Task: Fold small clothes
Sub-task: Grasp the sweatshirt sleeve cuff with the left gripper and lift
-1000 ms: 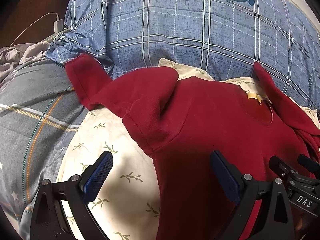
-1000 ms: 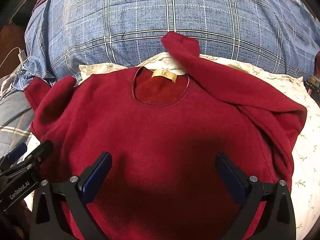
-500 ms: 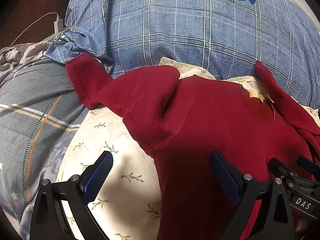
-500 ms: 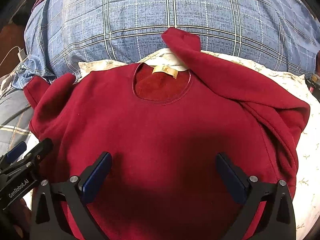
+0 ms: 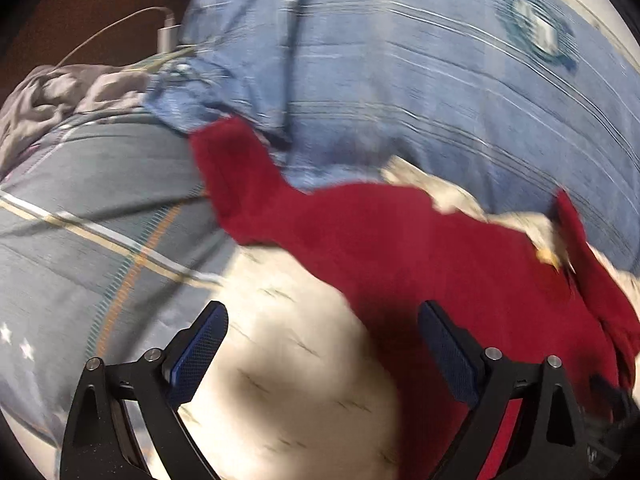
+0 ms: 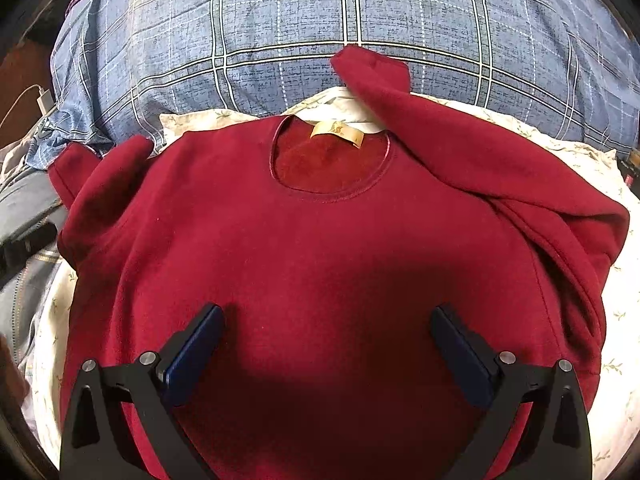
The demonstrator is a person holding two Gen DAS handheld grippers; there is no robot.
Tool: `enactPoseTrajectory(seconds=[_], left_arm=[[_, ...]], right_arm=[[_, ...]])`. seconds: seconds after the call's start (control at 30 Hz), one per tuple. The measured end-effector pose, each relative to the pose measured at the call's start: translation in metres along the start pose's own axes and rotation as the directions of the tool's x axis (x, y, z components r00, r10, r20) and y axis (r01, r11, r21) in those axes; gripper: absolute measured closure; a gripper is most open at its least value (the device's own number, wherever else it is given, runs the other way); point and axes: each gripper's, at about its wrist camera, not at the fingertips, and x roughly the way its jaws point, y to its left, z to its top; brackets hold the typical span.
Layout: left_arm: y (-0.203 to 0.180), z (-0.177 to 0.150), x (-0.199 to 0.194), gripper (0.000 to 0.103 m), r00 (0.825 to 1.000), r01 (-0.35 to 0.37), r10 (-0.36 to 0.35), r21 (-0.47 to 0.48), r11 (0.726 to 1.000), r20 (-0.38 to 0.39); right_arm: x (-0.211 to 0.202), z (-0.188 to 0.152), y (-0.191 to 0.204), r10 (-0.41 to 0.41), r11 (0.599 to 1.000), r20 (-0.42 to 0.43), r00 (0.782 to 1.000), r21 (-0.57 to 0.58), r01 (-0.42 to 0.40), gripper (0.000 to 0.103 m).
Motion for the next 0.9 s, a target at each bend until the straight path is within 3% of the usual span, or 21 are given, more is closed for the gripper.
enactPoseTrajectory(seconds=[0.2,0.37,0.6,0.67,0.77,0.8,0.87,0.9], left_arm=[[0.031,0.044,0.031,0.010,0.989,-0.146,0.148,-0.053,0.988,0.026],[0.037,0.070,0.081,0.021,0.952,-0.307,0.307,-0.008,0.952,0.009],[0.046,0.093,0.134,0.021,0.927,-0.374,0.374,-0.022,0.927,-0.004],[0.043,0.097,0.139,0.021,0.921,-0.389,0.389,-0.009,0.921,0.034],[0.037,0.101,0.148,0.021,0.922,-0.386,0.385,0.015,0.923,0.028],[0.038,0.105,0.153,0.026,0.926,-0.377,0.377,0.015,0.926,0.033],[0.036,0.106,0.156,0.047,0.930,-0.365,0.365,0.021,0.931,0.037],[0.035,0.108,0.161,0.065,0.933,-0.358,0.357,0.025,0.933,0.031]], right_arm=[[-0.001,-0.001,0.002,0.005,1.000,-0.004,1.000,-0.015,-0.005,0.000],[0.001,-0.001,0.003,-0.002,1.000,-0.006,1.000,-0.029,0.002,0.000],[0.002,-0.001,0.004,-0.007,0.999,-0.013,1.000,-0.051,0.006,0.000],[0.003,-0.001,0.005,-0.012,0.998,-0.015,1.000,-0.059,0.011,0.000],[0.006,0.000,0.008,-0.026,0.997,-0.024,0.999,-0.075,0.025,0.000],[0.006,0.001,0.007,-0.023,0.997,-0.028,0.999,-0.076,0.021,0.000],[0.007,0.002,0.006,-0.016,0.997,-0.032,0.999,-0.071,0.013,0.000],[0.007,0.002,0.005,-0.013,0.998,-0.031,0.999,-0.069,0.010,0.000]])
